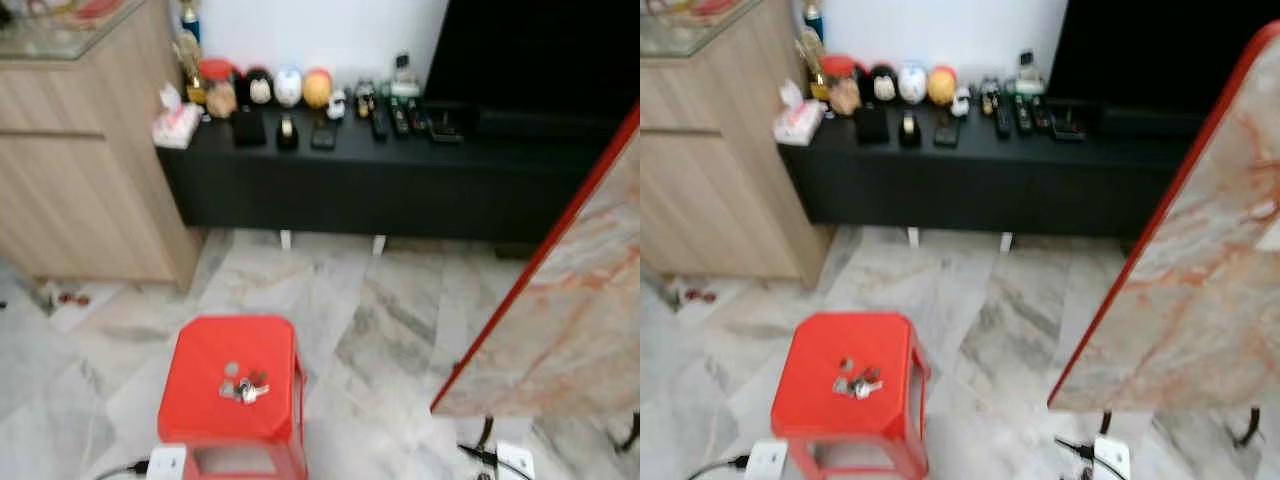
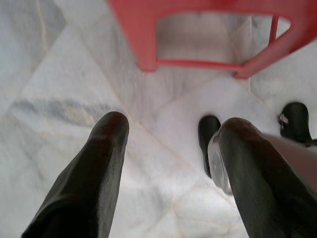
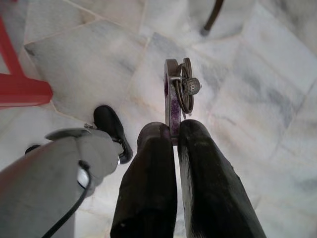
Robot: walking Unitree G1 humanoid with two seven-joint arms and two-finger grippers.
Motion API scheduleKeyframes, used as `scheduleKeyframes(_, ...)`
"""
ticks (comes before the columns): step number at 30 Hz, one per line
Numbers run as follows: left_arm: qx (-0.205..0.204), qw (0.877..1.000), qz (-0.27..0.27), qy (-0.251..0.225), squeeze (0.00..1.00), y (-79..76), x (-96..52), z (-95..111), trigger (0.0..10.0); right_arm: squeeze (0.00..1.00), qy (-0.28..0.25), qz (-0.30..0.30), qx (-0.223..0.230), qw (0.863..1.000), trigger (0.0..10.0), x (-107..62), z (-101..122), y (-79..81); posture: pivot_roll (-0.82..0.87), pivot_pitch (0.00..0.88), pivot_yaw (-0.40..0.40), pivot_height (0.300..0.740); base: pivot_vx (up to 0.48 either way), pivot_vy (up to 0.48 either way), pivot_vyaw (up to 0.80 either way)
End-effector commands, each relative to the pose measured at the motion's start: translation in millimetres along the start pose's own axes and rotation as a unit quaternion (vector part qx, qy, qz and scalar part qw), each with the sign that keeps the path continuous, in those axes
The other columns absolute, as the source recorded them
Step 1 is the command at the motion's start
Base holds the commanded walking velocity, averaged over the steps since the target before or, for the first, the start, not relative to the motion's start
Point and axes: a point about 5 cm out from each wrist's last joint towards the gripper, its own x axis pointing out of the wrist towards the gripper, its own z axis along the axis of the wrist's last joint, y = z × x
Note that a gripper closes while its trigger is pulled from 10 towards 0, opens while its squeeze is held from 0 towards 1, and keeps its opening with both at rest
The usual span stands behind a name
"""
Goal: Hang keys on a hook
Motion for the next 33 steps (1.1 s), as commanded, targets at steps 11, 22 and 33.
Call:
scheduleKeyframes(11, 0.018, 1.0, -0.014, 0.021, 0.0, -17.6, -1.3, -10.7, 10.0, 0.0, -0.001, -0.02, 0.006, 1.0, 10.0, -0.8, 0.4, -10.7, -0.08, 0.086, -0.046, 0.74, 0.0, -0.363, 0.0)
scheduleKeyframes(22, 0.021, 0.999, -0.016, 0.02, 0.0, -16.6, -1.4, -10.8, 10.0, 0.0, -0.003, -0.021, 0.011, 1.0, 10.0, -0.6, 2.0, -8.6, -0.08, 0.088, -0.043, 0.74, 0.0, -0.48, 0.0)
scheduleKeyframes(33, 0.022, 0.999, -0.019, 0.021, 0.0, -16.4, -1.6, -11.7, 10.0, 0.0, -0.006, -0.018, 0.01, 1.0, 10.0, -0.6, 1.7, -8.4, -0.09, 0.08, -0.045, 0.74, 0.0, -0.466, 0.0)
